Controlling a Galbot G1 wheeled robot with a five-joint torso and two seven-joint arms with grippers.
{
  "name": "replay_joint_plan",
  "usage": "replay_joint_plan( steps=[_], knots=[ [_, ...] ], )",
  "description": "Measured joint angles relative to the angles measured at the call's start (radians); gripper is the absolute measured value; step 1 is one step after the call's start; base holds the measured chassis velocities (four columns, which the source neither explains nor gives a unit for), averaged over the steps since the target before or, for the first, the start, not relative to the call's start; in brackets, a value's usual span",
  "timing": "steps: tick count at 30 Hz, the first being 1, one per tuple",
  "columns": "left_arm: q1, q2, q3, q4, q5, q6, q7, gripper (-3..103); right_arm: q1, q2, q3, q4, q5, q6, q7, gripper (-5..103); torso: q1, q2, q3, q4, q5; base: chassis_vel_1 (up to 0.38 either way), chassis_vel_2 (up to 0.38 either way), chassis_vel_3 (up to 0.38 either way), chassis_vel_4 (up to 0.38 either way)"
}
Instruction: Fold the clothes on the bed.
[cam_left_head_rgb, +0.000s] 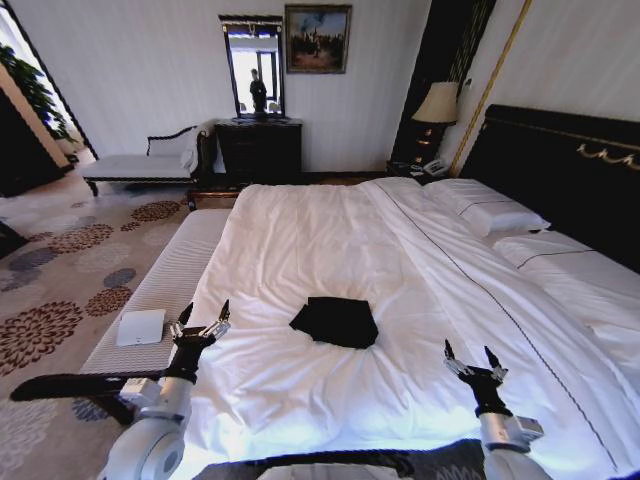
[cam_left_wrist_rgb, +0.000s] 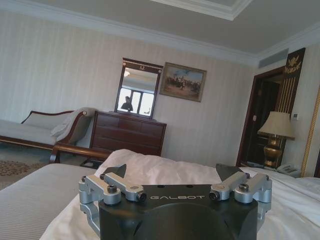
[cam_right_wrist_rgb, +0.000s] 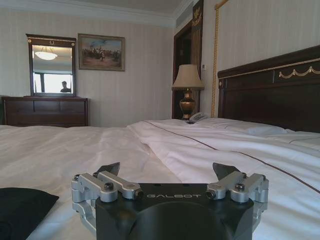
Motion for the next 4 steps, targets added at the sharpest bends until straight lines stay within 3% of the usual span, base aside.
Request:
replay_joint_plan(
  steps=[4],
  knots=[
    [0.0,0.0,0.0,0.0,0.0,0.0,0.0,100,0.0,0.0,0.0,0.0,0.0,0.0,0.0,100,0.0,0.0,0.0,-0.0001,0.0,0.0,0.0,0.0,0.0]
  ],
)
